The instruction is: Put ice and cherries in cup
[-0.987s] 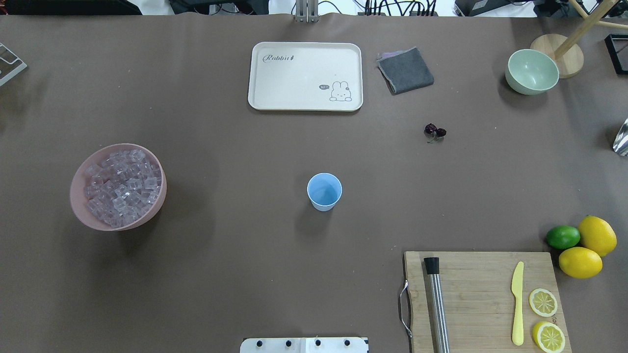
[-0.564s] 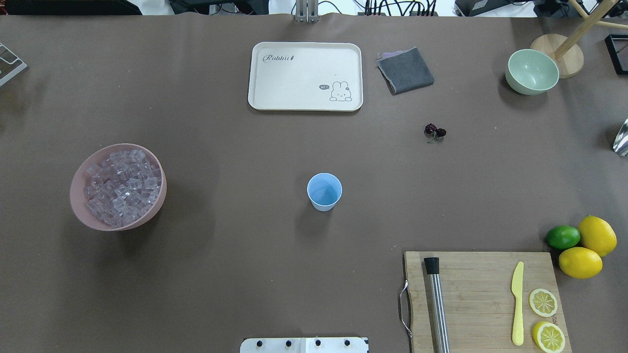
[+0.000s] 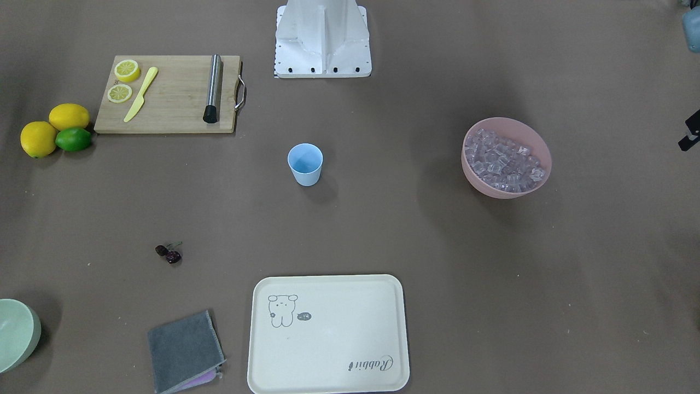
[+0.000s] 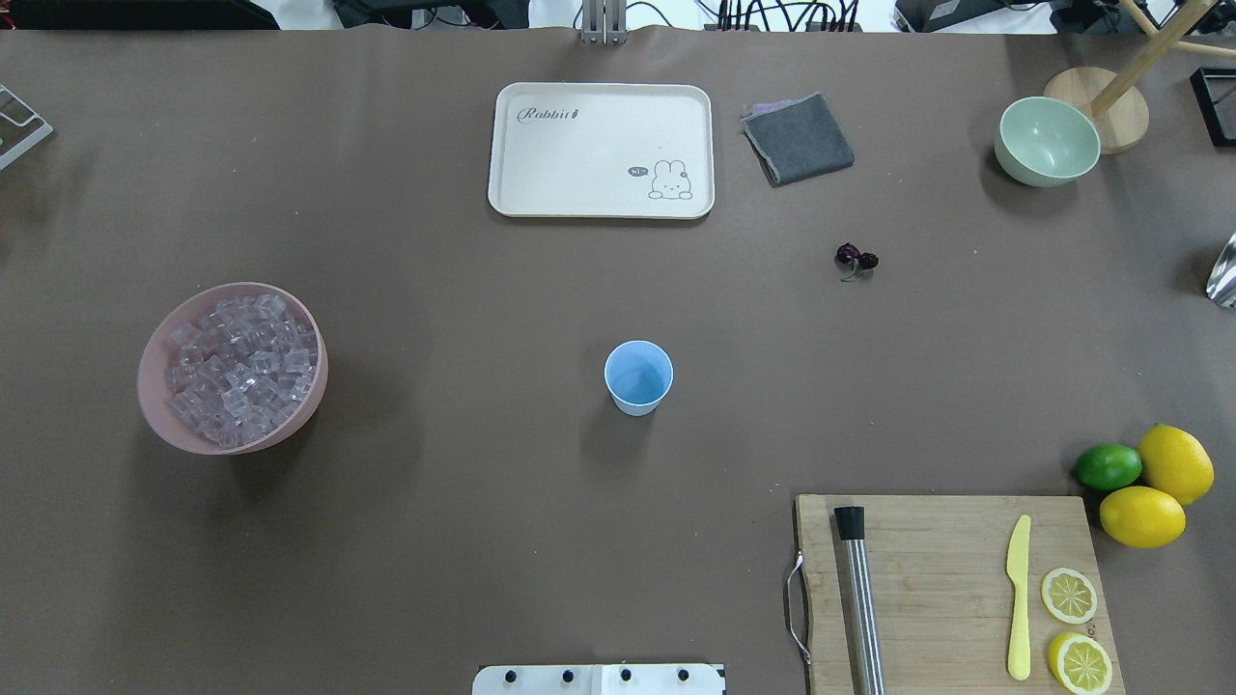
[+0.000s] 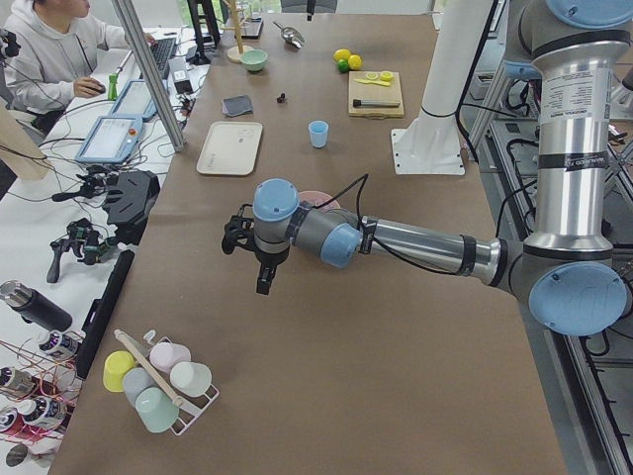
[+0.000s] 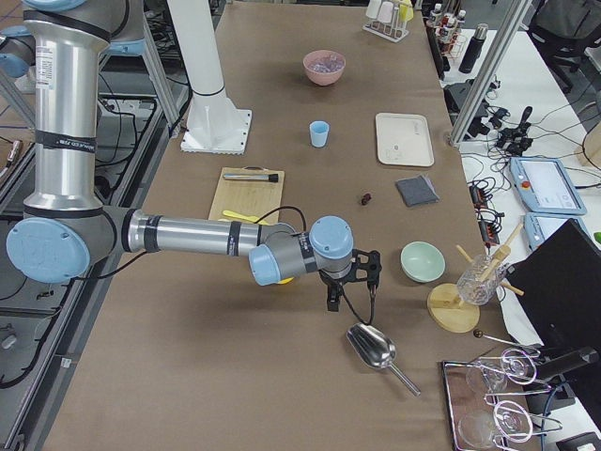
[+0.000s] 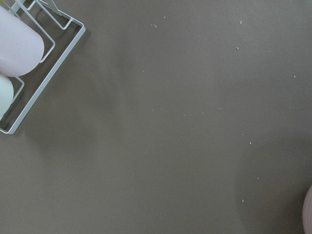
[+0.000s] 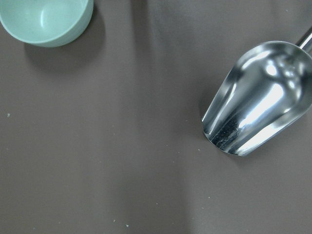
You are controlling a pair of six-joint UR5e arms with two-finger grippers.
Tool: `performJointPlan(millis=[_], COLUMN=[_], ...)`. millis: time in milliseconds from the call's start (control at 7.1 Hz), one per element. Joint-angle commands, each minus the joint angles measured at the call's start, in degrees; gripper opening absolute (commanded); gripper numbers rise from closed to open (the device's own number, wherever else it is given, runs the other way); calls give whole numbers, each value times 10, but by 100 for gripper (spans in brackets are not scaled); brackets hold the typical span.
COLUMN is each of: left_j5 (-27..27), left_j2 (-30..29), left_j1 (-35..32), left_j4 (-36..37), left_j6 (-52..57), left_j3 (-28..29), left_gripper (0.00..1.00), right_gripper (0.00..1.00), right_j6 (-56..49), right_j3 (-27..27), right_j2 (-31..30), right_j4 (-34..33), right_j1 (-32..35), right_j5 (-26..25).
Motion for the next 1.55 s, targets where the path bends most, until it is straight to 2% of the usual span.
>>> performJointPlan(millis=[0,141,423,564,705,846,1128,1409], left_j5=[4,14,35,86,160,189,207,208], left_j2=[-29,-45,-46,-48,-53,-52,-48,-43], left_j1=[58,112,171,226,291,329,348,364], left_j4=[-3,-53,-78,-78,-78,-78,-78,-78], left_j6=[-106,-251,-310,-418,-455,-454,-425,-364], left_j3=[-15,-33,-87,-120,-141,-138,-132,-121], left_gripper=[98,98,98,97,96,90,79,78], right_gripper=[100,100,100,100,100,100,100,100], right_j6=[3,2,1,2,-1,0,0,0], right_j3=[-4,-6,-28,-39,-40,-43,-46,-46], right_j2=[-15,-19,-19,-18,-18,-18,-18,-18], right_j4=[50,74,120,143,147,147,147,147], right_j1=[-2,-3,-11,-18,-22,-23,-25,-26], right_j5=[39,49,73,72,71,71,71,71])
